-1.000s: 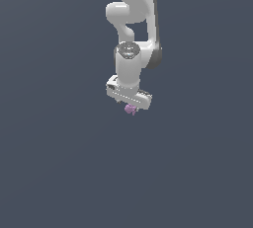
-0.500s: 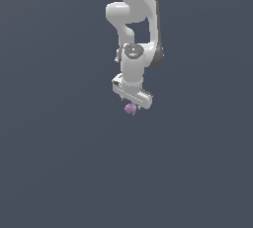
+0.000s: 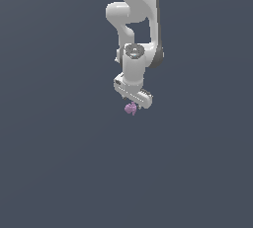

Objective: Pick up the object and move it to a goal position.

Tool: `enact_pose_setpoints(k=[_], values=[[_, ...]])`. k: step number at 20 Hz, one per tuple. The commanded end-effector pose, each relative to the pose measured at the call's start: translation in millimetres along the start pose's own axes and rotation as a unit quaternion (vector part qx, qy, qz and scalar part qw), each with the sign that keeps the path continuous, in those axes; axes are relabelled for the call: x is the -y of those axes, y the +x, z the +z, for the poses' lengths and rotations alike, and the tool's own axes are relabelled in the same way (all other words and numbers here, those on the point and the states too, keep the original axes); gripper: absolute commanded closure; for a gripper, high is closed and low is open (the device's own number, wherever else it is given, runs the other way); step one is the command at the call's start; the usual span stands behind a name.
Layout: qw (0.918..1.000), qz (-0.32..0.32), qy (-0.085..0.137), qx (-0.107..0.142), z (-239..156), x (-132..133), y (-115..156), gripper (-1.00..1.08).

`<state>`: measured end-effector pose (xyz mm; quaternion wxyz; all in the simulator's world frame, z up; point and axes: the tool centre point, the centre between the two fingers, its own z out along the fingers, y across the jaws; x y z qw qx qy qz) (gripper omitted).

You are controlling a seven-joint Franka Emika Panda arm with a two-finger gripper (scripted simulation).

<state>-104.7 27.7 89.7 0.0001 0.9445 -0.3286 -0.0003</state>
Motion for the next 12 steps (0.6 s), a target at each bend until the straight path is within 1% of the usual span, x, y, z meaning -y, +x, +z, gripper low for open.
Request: enact_pose_setpoints(k=[1,5,12], values=[[1.0000,0.000,0.000,0.000,1,0,0,-0.92],[1.0000,0.000,0.000,0.000,11,0,0,-0.92],[1.0000,0.002,0.000,0.000,41,-1,-1,-0.92]])
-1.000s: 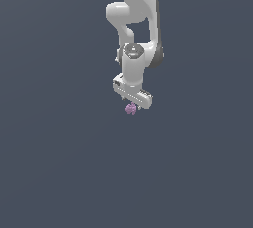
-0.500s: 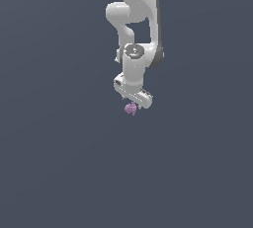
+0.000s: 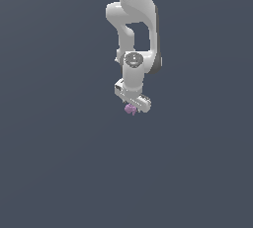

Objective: Pick up the object and move it to a goal position.

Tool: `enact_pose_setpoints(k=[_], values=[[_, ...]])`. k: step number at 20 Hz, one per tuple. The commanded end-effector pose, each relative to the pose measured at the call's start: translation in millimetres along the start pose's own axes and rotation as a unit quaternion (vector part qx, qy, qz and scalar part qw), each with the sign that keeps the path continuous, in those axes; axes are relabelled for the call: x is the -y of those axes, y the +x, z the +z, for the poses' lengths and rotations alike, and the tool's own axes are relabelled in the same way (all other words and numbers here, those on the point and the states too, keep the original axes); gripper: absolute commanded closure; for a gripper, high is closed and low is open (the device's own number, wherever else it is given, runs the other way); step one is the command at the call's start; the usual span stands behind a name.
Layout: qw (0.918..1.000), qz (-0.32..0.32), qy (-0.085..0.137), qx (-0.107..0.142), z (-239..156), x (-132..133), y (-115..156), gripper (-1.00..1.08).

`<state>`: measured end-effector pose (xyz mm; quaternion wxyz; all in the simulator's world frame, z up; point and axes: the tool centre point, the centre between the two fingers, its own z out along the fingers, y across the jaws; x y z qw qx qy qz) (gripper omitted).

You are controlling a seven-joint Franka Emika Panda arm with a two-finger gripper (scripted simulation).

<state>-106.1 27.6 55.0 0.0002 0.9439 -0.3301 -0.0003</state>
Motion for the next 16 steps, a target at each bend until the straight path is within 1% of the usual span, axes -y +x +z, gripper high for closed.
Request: enact_pose_setpoints(k=[1,6,7,16], values=[[1.0000,0.000,0.000,0.000,9.1,0.1,0.0,-0.92],[1.0000,0.001,0.000,0.000,15.5,0.3,0.2,-0.92],[1.0000,0.001,0.000,0.000,15.5,0.3,0.2,1.08],[1.0000,0.001,0.000,0.000,15.5,0.3,0.2,1.08]])
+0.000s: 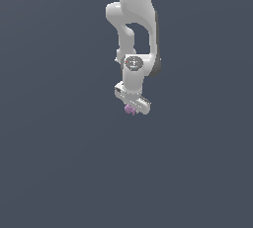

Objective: Pick up the object and move it to a goal position.

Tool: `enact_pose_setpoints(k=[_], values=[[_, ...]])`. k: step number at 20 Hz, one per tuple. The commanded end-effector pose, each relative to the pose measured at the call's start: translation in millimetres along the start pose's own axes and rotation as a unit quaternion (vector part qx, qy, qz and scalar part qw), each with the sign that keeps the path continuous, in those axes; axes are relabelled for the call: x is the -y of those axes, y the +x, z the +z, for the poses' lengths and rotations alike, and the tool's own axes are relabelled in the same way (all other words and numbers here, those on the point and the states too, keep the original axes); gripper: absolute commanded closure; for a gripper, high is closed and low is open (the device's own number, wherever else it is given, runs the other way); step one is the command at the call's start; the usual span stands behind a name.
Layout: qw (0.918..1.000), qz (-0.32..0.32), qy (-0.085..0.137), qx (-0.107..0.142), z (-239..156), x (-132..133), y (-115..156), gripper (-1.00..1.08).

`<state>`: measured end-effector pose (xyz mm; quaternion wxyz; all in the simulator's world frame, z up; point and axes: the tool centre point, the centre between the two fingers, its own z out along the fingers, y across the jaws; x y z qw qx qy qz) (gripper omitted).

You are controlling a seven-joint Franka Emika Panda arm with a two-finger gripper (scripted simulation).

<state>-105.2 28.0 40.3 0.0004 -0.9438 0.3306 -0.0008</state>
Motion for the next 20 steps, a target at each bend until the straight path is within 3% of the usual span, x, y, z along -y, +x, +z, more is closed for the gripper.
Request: enact_pose_setpoints(k=[1,10,20], values=[[1.0000,0.000,0.000,0.000,0,0,0,1.08],[1.0000,0.000,0.000,0.000,-22,17,-10,1.08],[1.0000,0.000,-0.001,0.000,-92,70,-42,1.08]])
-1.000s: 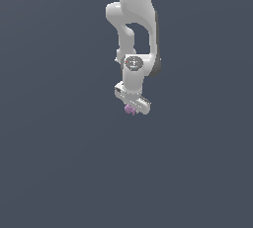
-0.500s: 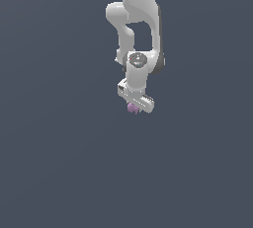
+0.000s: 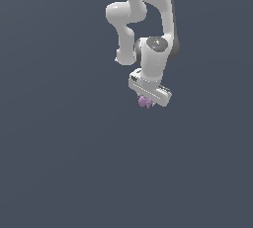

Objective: Pick up the object and move it to a goal position.

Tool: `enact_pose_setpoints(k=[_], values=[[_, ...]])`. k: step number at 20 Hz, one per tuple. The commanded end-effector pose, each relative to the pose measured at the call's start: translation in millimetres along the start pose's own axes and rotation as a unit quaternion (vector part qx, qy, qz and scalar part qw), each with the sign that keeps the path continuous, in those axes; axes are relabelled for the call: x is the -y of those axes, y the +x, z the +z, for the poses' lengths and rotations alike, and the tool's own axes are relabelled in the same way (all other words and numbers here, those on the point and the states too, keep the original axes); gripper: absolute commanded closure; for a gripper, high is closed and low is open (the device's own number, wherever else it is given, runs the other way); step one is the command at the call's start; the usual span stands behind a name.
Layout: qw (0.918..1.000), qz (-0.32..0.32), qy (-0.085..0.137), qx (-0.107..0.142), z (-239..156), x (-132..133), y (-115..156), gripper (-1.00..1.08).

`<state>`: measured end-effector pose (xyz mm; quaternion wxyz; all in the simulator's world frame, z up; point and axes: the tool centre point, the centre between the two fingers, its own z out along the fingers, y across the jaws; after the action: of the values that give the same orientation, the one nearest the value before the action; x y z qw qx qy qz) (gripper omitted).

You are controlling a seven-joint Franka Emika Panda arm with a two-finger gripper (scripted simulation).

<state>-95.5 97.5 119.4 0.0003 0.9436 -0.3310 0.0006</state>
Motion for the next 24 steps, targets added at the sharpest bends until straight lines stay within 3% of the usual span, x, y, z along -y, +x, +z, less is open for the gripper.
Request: enact_pose_setpoints(k=[1,14,24], values=[[1.0000,0.000,0.000,-0.001,-22,16,-10,1.08],[1.0000,0.000,0.000,0.000,-131,103,-57,1.08],[1.0000,0.000,0.000,0.000,-169,135,-71,1.08]])
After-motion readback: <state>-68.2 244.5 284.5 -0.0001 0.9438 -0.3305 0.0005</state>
